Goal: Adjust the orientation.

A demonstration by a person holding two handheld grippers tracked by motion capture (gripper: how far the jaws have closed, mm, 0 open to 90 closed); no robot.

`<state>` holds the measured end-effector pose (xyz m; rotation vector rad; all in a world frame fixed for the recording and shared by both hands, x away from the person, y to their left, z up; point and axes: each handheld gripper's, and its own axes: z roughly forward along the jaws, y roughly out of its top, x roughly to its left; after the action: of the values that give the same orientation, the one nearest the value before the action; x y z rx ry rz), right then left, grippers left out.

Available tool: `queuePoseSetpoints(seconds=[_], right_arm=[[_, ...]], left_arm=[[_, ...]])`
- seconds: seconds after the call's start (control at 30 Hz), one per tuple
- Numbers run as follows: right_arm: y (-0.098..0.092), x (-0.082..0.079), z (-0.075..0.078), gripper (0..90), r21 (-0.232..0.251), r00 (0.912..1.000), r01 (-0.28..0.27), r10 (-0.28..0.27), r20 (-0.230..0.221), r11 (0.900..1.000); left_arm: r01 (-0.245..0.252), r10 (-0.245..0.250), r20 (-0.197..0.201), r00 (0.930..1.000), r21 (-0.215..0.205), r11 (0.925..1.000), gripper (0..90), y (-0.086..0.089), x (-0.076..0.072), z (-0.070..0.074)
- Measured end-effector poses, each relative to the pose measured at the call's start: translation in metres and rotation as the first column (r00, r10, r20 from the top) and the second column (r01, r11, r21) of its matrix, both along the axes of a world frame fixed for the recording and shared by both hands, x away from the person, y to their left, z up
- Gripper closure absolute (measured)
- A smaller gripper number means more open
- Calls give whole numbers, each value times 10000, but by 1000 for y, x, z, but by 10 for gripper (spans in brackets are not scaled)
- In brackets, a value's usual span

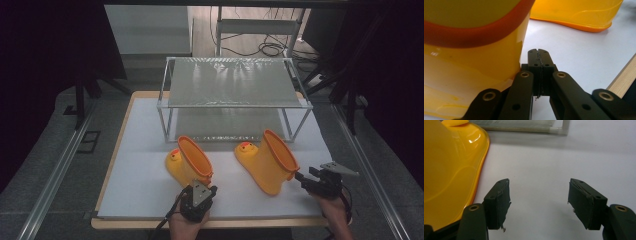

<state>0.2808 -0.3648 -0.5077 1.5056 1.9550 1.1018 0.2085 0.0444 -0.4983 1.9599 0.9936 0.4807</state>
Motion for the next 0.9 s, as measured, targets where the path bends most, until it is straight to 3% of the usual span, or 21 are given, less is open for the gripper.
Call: queuePoseSetpoints(seconds=[0.23,0.47,0.73,0.9], right_arm=[[-3,-1,1,336,71,10000,63,-63,32,10000],[-3,-1,2,337,62,10000,49,-50,57,10000],[-2,0,1,341,53,10000,29,-29,29,10000],[-2,-1,2,344,52,10000,9,-9,14,10000]], left_arm=[[-79,65,-309,9995,-458,9989,900,23,-6,1],[-301,293,-264,9992,-303,9991,900,48,-17,0],[-924,891,-572,9944,-582,9940,900,93,-22,0],[-1338,1287,-710,9891,-723,9884,899,106,-19,1]])
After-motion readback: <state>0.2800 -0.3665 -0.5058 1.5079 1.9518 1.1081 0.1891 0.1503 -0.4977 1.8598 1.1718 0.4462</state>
